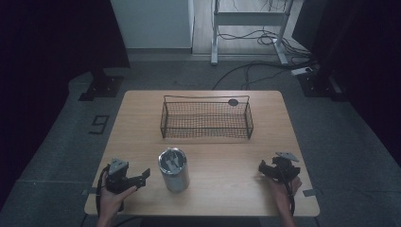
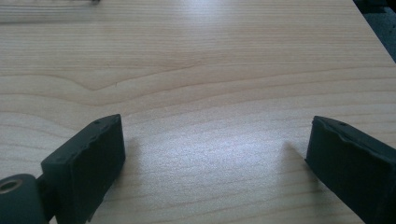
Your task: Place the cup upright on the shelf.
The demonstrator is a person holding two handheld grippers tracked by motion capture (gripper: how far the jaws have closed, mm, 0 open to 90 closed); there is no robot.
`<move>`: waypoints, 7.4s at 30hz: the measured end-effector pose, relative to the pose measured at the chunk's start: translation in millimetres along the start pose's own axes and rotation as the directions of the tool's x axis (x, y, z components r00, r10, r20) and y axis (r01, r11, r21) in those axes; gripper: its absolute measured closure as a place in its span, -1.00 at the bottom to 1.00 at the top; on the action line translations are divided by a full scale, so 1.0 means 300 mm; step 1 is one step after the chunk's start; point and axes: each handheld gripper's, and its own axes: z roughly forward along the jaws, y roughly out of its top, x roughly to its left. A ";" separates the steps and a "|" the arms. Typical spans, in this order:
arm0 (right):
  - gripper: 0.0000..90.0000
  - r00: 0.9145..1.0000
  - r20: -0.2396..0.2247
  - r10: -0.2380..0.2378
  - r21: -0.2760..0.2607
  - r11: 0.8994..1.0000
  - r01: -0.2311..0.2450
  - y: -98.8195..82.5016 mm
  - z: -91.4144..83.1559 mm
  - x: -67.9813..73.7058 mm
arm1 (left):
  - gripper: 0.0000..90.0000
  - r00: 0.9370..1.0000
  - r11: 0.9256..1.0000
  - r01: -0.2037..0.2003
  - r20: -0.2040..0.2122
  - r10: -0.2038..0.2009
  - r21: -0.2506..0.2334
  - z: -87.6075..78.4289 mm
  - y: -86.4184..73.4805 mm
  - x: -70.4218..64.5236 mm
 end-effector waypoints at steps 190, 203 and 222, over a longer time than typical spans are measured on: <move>-0.76 1.000 -0.028 0.002 -0.008 1.000 -0.002 -0.001 -0.003 -0.002 | -0.92 0.995 0.976 -0.073 0.045 0.084 -0.203 0.031 0.367 -0.215; -0.75 1.000 -0.027 0.001 -0.009 1.000 -0.001 -0.001 -0.003 -0.001 | -0.92 0.996 0.980 -0.074 0.040 0.083 -0.186 0.077 0.399 -0.217; -0.74 1.000 -0.028 -0.005 -0.011 1.000 0.004 -0.001 -0.002 -0.002 | -0.92 0.996 0.982 -0.073 0.038 0.081 -0.174 0.128 0.469 -0.228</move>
